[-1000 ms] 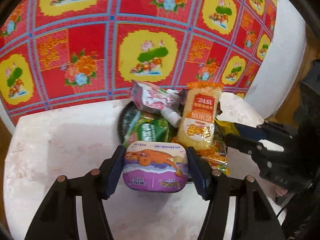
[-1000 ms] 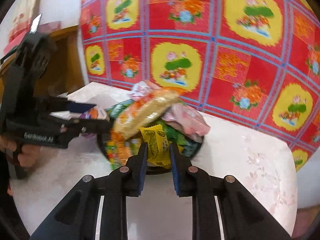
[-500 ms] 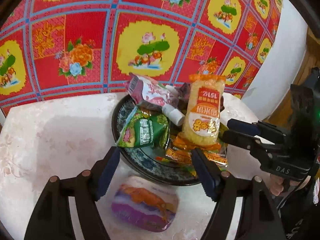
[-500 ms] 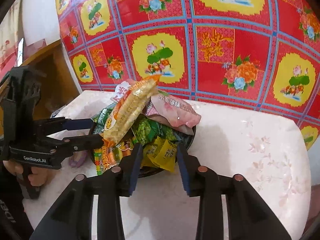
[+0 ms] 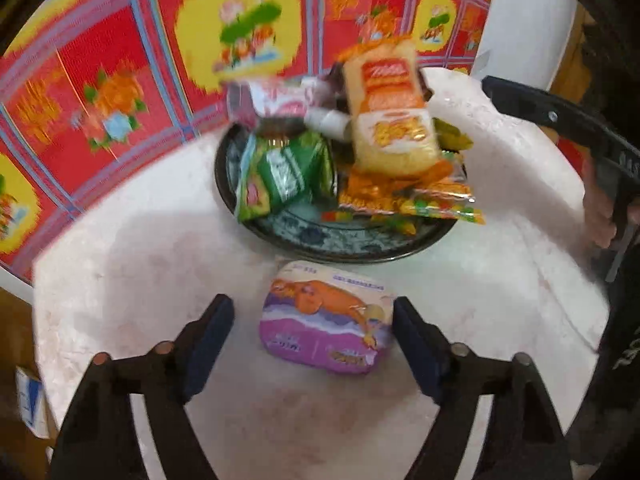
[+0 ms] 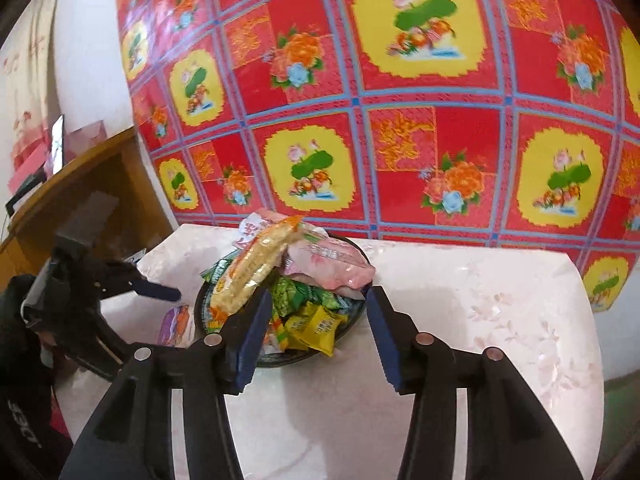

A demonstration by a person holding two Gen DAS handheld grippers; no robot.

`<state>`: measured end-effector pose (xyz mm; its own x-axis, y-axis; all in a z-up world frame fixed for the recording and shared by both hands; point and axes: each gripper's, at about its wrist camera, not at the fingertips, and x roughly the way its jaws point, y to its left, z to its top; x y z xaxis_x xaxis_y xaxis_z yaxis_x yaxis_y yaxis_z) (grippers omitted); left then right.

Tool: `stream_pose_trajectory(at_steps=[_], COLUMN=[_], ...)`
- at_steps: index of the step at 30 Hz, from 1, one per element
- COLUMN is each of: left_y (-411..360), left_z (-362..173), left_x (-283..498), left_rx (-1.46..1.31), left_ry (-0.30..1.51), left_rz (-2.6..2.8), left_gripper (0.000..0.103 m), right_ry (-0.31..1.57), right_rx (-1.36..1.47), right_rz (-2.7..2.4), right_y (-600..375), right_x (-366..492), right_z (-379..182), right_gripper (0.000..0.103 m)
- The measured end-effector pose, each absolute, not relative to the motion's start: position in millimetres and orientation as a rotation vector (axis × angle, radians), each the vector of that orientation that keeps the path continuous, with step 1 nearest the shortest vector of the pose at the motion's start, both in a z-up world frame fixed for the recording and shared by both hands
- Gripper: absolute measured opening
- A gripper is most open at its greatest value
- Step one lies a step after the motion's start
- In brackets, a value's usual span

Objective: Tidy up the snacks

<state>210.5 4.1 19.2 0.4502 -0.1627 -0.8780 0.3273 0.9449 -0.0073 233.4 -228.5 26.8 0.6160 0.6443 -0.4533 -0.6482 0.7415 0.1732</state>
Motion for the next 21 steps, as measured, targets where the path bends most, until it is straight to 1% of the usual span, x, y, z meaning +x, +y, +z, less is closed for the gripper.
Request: stream_pose_trajectory(at_steps=[2, 3, 4, 7, 13, 18, 21], left_y=[6, 6, 6, 10, 28, 44, 42], left_z=[21, 21, 22, 23, 42, 62, 66], left_x=[214, 214, 214, 206, 190, 194, 207], left_rx=[0.147, 0.149, 0.159, 0.114, -0.043, -0.186, -0.242], left_ry=[1.069, 1.068, 1.063, 1.042, 0.915, 0.789, 0.755], left_rz=[-0.321, -0.317, -0.304, -0.282, -0.262, -0.298, -0.332], left_gripper=[0.074, 0.066, 0.065, 0.064, 0.064, 0.065, 0.065], right_ry=[0.533, 0.536, 0.536, 0.534, 0.542, 0.549, 0.557], right_rx=[-0.004, -0.005, -0.006, -0.001, 0.012, 0.025, 0.031], right_rz=[0.740, 0.740, 0.740, 0.746, 0.751, 0.747, 0.748], right_y=[-228, -228, -228, -230, -231, -232, -233], right_x=[235, 235, 235, 233, 233, 233, 235], right_z=[26, 26, 26, 26, 26, 25, 25], right_gripper=[0.051, 0.051, 0.051, 0.051, 0.051, 0.051, 0.051])
